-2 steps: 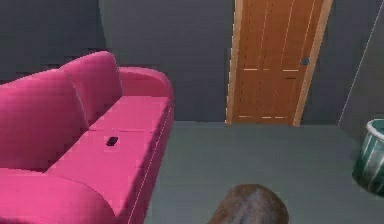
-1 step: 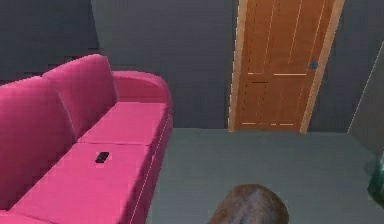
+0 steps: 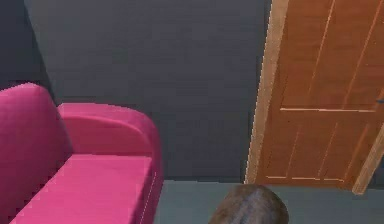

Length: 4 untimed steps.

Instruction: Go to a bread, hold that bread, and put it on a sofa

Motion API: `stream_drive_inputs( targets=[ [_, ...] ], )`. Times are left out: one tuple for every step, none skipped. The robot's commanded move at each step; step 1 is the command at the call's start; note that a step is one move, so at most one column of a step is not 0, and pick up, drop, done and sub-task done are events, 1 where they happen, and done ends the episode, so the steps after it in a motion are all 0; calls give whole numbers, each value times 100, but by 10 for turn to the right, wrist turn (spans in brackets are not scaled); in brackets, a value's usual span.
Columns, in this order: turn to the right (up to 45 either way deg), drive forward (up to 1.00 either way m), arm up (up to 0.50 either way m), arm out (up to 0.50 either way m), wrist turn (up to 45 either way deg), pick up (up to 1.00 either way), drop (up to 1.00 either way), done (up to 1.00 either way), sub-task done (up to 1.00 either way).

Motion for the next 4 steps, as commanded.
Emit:
stream_drive_inputs(
  targets=[
    [0,35,0,0,0,0,0,0,0],
    [450,0,0,0,0,0,0,0,0],
    [450,0,0,0,0,0,0,0,0],
    [60,0,0,0,0,0,0,0,0]
  ],
)
